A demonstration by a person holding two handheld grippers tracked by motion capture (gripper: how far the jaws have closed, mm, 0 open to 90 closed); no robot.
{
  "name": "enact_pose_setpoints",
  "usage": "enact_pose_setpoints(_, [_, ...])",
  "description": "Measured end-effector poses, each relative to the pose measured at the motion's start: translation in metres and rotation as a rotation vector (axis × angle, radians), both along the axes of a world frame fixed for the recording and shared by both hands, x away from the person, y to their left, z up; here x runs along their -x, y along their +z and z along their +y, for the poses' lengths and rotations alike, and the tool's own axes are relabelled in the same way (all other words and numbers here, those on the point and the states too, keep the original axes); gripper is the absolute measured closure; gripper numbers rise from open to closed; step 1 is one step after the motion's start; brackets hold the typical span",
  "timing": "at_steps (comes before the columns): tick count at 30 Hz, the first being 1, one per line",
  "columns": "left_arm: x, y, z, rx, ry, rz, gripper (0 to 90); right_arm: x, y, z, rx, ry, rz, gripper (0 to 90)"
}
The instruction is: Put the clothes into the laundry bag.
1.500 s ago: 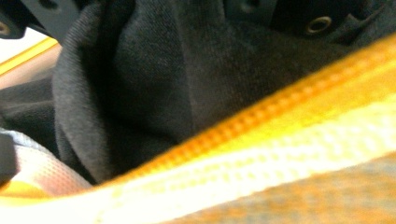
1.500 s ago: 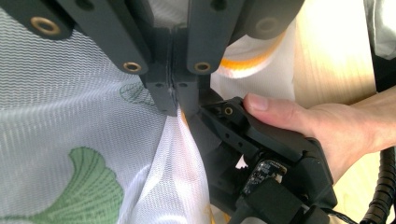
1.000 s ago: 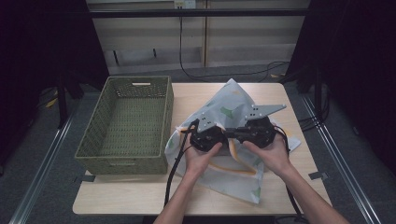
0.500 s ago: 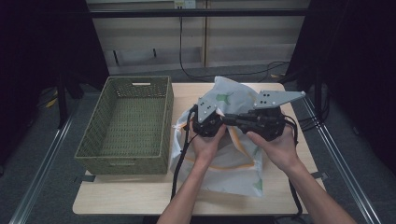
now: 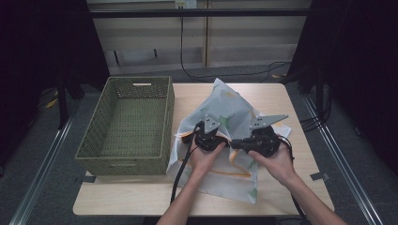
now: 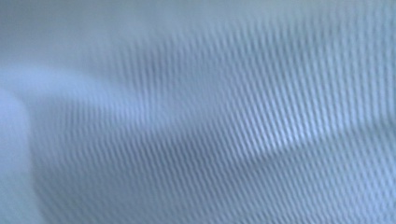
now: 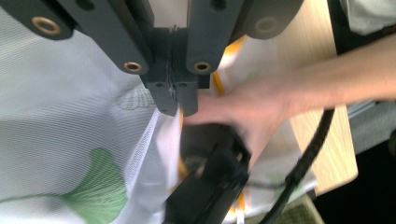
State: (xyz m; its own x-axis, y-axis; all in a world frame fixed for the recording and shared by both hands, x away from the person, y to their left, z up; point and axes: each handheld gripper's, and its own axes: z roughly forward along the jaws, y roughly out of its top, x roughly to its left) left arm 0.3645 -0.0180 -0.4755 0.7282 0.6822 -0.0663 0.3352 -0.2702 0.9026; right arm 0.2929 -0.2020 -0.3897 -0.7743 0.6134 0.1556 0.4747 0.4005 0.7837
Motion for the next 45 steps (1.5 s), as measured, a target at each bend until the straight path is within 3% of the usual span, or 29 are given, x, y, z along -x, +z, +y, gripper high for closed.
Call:
enact_pose_setpoints(5, [-0.002,-0.009,-0.002,-0.012,0.003,0.009,68.6,0.000,-0.008,0.002,0.008,0.007,0.018,90.0])
enact_pose_setpoints(8, [-0.005,-0.014,-0.004,-0.046,-0.003,0.016,68.6,0.000,-0.012,0.003,0.007,0.018,0.028,90.0])
enact_pose_setpoints(9, [-0.008,-0.020,-0.007,-0.079,-0.006,0.031,68.4,0.001,-0.015,0.004,0.011,0.022,0.034,90.0])
enact_pose_setpoints(12, [-0.010,-0.028,-0.010,-0.076,0.002,0.027,67.2,0.000,-0.020,0.005,0.018,0.029,0.039,90.0])
enact_pose_setpoints(17, [-0.013,-0.026,-0.012,-0.078,-0.011,0.042,62.1,-0.001,-0.023,0.004,0.018,0.023,0.045,90.0])
enact_pose_setpoints(18, [-0.011,-0.024,-0.010,-0.066,-0.018,0.056,51.6,-0.004,-0.025,0.000,0.021,0.019,0.042,90.0])
enact_pose_setpoints(21, [-0.005,-0.019,-0.004,-0.048,-0.027,0.064,43.6,-0.005,-0.027,-0.003,0.018,0.008,0.046,90.0])
enact_pose_setpoints(22, [0.002,-0.015,0.001,-0.039,-0.029,0.060,33.9,-0.008,-0.029,-0.007,0.011,0.003,0.051,90.0])
enact_pose_setpoints(23, [0.002,-0.015,0.001,-0.039,-0.029,0.060,30.1,-0.008,-0.029,-0.007,0.009,-0.004,0.053,90.0])
enact_pose_setpoints(24, [0.011,-0.011,0.009,-0.054,-0.039,0.043,26.6,-0.008,-0.028,-0.009,0.004,-0.005,0.049,89.9])
enact_pose_setpoints(27, [0.022,-0.006,0.017,-0.039,-0.050,0.039,21.4,-0.007,-0.025,-0.010,-0.003,-0.007,0.037,89.8])
enact_pose_setpoints(28, [0.037,0.000,0.029,-0.039,-0.055,0.008,20.8,-0.006,-0.020,-0.011,-0.013,-0.007,0.018,89.7])
enact_pose_setpoints(29, [0.037,0.000,0.029,-0.039,-0.055,0.008,20.3,-0.006,-0.020,-0.011,-0.013,-0.007,0.018,89.7])
enact_pose_setpoints(31, [0.055,0.006,0.043,-0.027,-0.060,0.017,20.8,-0.005,-0.014,-0.012,-0.032,-0.004,-0.006,89.4])
enact_pose_setpoints(32, [0.055,0.006,0.043,-0.027,-0.060,0.017,21.4,-0.005,-0.014,-0.012,-0.032,-0.004,-0.006,89.4])
enact_pose_setpoints(34, [0.068,0.009,0.054,0.010,-0.085,0.016,22.4,-0.004,-0.011,-0.010,-0.048,0.007,-0.020,89.4])
enact_pose_setpoints(35, [0.080,0.009,0.063,-0.020,-0.107,0.021,32.6,-0.002,-0.007,-0.007,-0.058,0.015,-0.037,89.4])
enact_pose_setpoints(37, [0.085,0.006,0.065,-0.043,-0.111,0.035,36.8,-0.001,-0.006,-0.006,-0.073,0.028,-0.045,89.4])
enact_pose_setpoints(38, [0.091,0.003,0.071,-0.101,-0.123,0.048,43.1,0.002,-0.002,-0.001,-0.089,0.045,-0.067,89.4])
enact_pose_setpoints(40, [0.097,-0.003,0.076,-0.116,-0.148,0.068,50.5,0.005,0.001,0.004,-0.119,0.070,-0.084,89.6])
enact_pose_setpoints(41, [0.097,-0.003,0.076,-0.116,-0.148,0.068,52.3,0.005,0.001,0.004,-0.119,0.070,-0.084,89.6])
enact_pose_setpoints(43, [0.099,-0.011,0.079,-0.162,-0.162,0.101,54.6,0.008,0.005,0.011,-0.130,0.088,-0.100,89.5])
enact_pose_setpoints(44, [0.098,-0.018,0.080,-0.157,-0.153,0.126,55.2,0.008,0.006,0.019,-0.136,0.120,-0.090,89.5])
enact_pose_setpoints(45, [0.098,-0.021,0.081,-0.182,-0.153,0.139,55.4,0.007,0.005,0.022,-0.132,0.129,-0.079,89.5])
